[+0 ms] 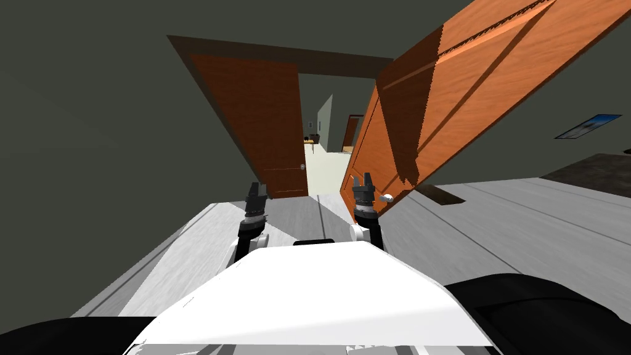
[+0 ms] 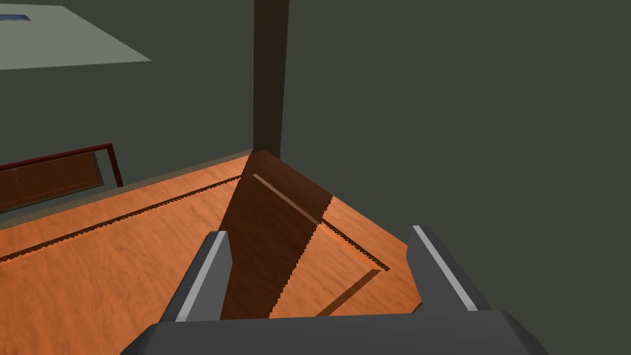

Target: Pull the door open

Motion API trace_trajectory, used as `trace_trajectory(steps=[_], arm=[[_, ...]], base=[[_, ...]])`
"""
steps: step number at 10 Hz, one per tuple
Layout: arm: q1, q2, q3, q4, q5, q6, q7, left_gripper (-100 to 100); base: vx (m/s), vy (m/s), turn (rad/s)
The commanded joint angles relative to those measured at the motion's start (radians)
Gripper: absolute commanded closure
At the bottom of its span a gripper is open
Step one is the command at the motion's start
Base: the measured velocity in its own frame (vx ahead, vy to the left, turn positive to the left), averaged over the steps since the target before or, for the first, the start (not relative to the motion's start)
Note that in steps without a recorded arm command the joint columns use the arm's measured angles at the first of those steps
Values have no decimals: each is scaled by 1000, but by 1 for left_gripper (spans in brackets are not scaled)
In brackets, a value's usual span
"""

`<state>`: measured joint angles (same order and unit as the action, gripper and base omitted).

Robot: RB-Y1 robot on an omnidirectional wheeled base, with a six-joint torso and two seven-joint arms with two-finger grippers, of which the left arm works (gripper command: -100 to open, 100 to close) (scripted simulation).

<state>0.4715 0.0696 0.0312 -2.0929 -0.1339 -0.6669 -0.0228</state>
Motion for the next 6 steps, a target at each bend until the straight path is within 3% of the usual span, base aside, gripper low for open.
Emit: trace_trajectory(steps=[1,6], arm=[[-10,5,7,37,-20,-11,-34,-100],[-41,18,31,139,-71,-34,-119,-100]], base=[[144,-56,58],[136,-50,44]])
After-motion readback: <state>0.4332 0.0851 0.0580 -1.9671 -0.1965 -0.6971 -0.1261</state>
